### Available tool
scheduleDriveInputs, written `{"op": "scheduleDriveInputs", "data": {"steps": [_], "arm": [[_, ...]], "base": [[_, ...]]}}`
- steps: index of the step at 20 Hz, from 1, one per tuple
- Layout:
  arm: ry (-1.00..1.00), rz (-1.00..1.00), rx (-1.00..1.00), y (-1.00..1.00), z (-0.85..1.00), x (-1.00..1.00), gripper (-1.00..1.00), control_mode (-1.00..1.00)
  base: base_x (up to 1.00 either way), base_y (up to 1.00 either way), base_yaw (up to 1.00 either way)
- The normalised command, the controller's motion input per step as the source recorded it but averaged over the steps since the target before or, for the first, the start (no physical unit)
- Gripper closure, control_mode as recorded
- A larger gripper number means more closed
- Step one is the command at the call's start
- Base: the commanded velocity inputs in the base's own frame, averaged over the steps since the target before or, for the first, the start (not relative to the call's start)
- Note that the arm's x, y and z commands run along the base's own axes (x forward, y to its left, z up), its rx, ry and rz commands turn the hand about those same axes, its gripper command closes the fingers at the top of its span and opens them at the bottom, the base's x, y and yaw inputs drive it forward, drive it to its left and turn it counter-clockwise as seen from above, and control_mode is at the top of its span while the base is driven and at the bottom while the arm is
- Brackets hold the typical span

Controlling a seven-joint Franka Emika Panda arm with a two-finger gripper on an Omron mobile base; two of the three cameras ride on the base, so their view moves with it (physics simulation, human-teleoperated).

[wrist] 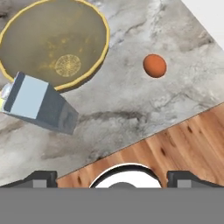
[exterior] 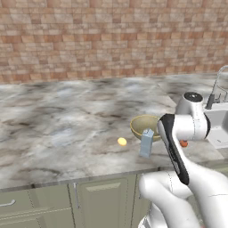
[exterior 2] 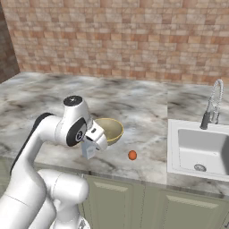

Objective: Gather the eggs and milk located in the vicinity of the sink area and place them right next to the bowl.

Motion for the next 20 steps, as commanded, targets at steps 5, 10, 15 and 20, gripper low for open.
{"op": "scheduleDriveInputs", "data": {"steps": [5,10,15,20], "arm": [[-0.02,0.03,0.04,-0.65,0.14,-0.09,-1.0,-1.0],[0.0,0.11,0.03,-0.67,0.01,-0.01,-1.0,-1.0],[0.02,0.19,0.0,-0.52,0.0,0.0,-1.0,-1.0],[0.04,0.25,0.0,-0.32,0.0,0.01,-1.0,-1.0]], "base": [[0.0,0.0,0.0],[0.0,0.0,0.0],[0.0,0.0,0.0],[0.0,0.0,0.0]]}}
